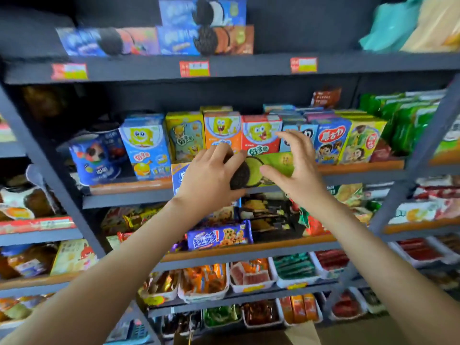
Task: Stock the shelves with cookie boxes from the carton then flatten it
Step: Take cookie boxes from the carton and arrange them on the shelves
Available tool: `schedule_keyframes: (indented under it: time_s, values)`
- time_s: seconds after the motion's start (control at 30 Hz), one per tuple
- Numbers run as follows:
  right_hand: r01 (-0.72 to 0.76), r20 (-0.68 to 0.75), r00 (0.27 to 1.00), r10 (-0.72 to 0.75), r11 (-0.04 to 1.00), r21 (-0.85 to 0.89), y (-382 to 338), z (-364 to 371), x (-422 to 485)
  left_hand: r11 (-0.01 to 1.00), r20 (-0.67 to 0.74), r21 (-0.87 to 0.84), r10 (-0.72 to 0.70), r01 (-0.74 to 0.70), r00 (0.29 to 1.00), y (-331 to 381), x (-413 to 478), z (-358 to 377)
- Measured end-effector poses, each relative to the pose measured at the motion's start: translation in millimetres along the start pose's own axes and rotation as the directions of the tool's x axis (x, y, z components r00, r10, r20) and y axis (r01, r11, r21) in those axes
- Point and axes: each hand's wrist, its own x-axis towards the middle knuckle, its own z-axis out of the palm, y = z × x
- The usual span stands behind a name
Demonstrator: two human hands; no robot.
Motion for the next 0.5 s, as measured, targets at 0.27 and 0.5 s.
schedule_keyframes:
  time_s: [0.27,0.5]
  values:
    - [-0.277,0.137,0.961,0.241,0.849,0.451,-37.0,-53.4,83.3,0.988,-0.286,0.148,0.008,0.036,0.958,-24.8,73.9,-42.1]
    - [-0.190,0.140,0.981,0.131,0.760,0.622,-66.8,-65.9,185.0,0.958,-0.379,0.249,-0.036,0.139,0.925,-69.0,141.5,-74.0]
